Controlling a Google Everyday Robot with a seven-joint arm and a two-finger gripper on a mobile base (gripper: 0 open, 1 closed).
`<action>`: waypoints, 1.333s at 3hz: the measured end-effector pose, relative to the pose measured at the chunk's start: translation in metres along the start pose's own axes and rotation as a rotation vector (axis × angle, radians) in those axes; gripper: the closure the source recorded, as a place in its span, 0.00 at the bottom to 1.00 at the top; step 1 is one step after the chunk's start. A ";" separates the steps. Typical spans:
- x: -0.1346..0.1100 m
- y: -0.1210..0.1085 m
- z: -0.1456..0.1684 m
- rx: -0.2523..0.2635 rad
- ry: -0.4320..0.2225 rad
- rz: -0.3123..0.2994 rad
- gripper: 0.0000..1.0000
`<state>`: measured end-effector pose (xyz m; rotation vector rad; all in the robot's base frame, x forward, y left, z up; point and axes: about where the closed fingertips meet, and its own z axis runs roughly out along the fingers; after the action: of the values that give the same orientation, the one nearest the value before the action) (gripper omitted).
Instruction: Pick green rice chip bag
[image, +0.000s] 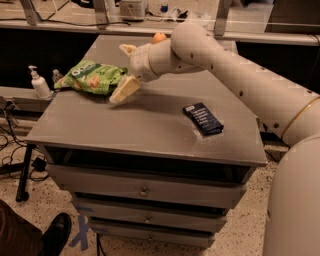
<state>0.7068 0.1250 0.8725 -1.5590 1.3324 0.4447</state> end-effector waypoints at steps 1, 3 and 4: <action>0.000 0.001 0.018 -0.006 0.001 0.001 0.16; -0.004 0.000 0.023 0.007 0.004 0.017 0.62; -0.007 -0.002 0.016 0.023 0.010 0.024 0.87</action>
Offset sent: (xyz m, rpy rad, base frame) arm 0.0122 0.0238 -0.0033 0.0112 0.0060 -0.0224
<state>0.7108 0.1418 0.8718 -1.5294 1.3611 0.4352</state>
